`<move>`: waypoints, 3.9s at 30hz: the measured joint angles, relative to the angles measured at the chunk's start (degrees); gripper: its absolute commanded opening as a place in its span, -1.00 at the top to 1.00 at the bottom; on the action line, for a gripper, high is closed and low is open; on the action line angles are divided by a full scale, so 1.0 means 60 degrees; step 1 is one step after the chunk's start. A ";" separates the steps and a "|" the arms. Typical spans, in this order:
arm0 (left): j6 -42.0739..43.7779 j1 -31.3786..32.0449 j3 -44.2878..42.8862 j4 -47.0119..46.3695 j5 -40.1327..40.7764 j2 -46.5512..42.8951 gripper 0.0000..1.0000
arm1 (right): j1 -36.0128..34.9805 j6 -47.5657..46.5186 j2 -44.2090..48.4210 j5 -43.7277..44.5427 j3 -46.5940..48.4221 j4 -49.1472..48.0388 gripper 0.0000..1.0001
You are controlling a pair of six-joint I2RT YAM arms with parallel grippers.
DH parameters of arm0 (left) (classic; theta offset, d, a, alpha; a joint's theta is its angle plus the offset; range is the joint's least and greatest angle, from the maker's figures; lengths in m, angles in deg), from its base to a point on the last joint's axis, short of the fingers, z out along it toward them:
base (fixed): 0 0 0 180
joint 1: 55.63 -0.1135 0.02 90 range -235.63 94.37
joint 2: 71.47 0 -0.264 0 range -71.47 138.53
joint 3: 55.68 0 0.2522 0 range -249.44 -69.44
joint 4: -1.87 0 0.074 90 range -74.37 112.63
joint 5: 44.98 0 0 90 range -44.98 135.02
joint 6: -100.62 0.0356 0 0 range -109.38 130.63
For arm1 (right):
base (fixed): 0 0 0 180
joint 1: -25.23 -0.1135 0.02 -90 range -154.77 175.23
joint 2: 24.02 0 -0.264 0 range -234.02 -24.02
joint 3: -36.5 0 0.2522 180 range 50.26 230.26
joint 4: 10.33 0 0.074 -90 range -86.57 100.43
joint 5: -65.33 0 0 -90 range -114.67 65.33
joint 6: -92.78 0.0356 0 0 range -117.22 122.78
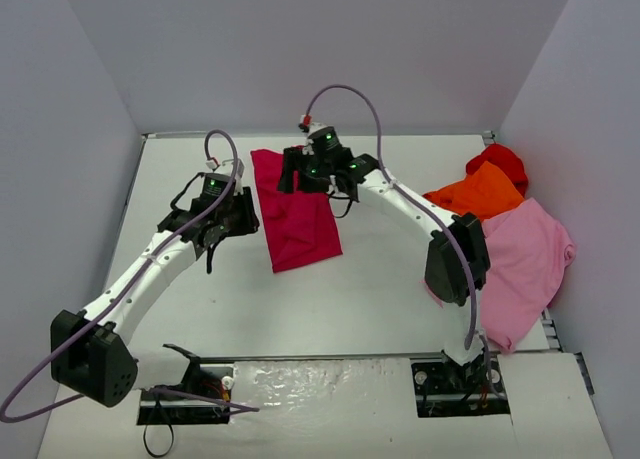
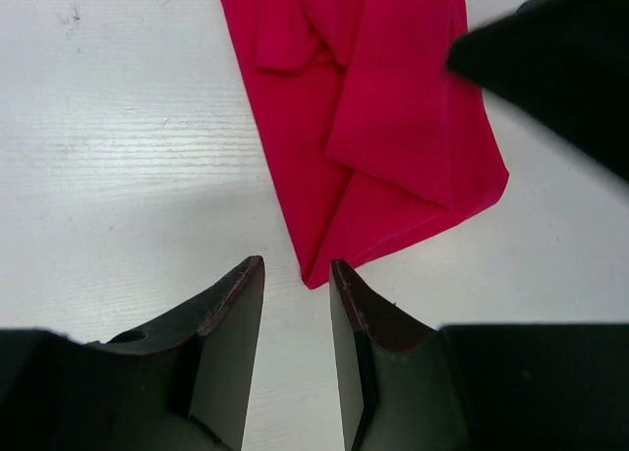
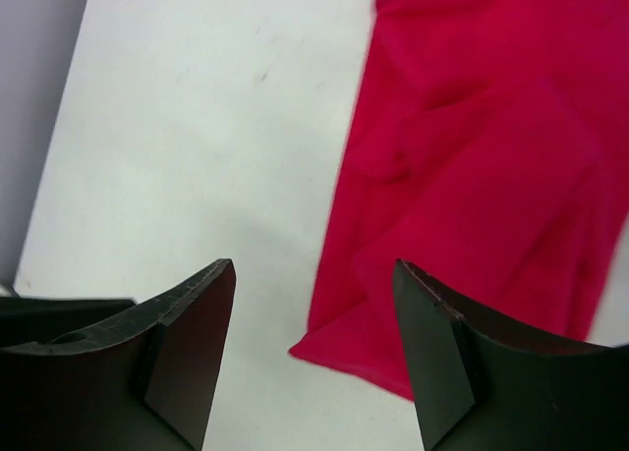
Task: Fold and stack the t-shirts
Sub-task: Fold the folded rectangular tshirt in 1/3 of the way
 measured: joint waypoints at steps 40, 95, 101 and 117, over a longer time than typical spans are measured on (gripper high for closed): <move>-0.0244 -0.0084 0.0161 0.1141 0.0717 -0.1362 0.39 | -0.2442 -0.2729 -0.3089 0.6743 0.2321 0.4303 -0.20; -0.0248 -0.0135 0.0189 0.0922 0.0688 -0.0624 0.39 | -0.2638 -0.2880 -0.3865 0.5591 0.3097 0.4073 0.18; -0.0248 -0.0168 0.0189 0.0861 0.0724 -0.0624 0.39 | -0.2638 -0.2877 -0.3872 0.5482 0.3414 0.4070 0.22; -0.0244 -0.0189 0.0193 0.0800 0.0724 -0.0476 0.39 | -0.2615 -0.2866 -0.4059 0.5230 0.3680 0.4064 0.54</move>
